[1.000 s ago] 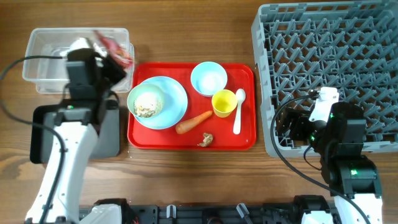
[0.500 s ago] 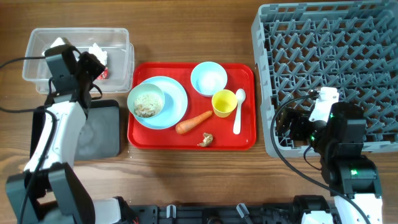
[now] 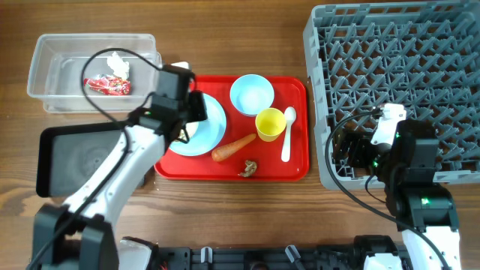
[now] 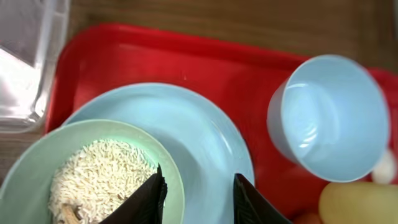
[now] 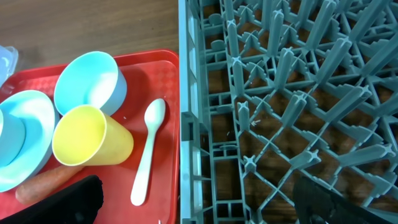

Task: Sort waste into correct bins and load items into the dishwasher rack
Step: 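Grasp the green bowl of rice with the left gripper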

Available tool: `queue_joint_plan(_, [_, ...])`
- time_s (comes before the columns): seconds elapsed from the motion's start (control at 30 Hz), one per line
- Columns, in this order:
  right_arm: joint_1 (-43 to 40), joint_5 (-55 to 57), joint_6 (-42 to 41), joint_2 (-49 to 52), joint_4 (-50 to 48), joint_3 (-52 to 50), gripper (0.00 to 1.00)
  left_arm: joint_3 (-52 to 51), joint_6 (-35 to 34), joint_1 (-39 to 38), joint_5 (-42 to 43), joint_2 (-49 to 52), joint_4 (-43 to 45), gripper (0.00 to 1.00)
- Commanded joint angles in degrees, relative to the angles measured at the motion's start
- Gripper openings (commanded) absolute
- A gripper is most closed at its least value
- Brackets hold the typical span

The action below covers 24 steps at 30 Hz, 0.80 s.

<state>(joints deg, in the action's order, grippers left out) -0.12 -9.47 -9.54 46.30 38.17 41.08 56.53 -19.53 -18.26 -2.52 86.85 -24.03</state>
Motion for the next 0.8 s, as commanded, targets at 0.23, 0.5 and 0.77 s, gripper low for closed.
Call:
queue_joint_plan(0.23, [0.3, -1.0, 0.3, 0.4, 0.0, 1.6, 1.0, 0.6, 1.1, -0.9, -4.0, 12.5, -0.2, 0.32])
queue_joint_plan(0.5, [0.3, -1.0, 0.3, 0.4, 0.0, 1.6, 1.0, 0.6, 1.1, -1.0, -0.1, 14.1, -0.7, 0.04])
queue_joint_plan(0.77, [0.3, -1.0, 0.3, 0.4, 0.0, 1.6, 1.0, 0.6, 1.1, -1.0, -0.1, 9.9, -2.9, 0.04])
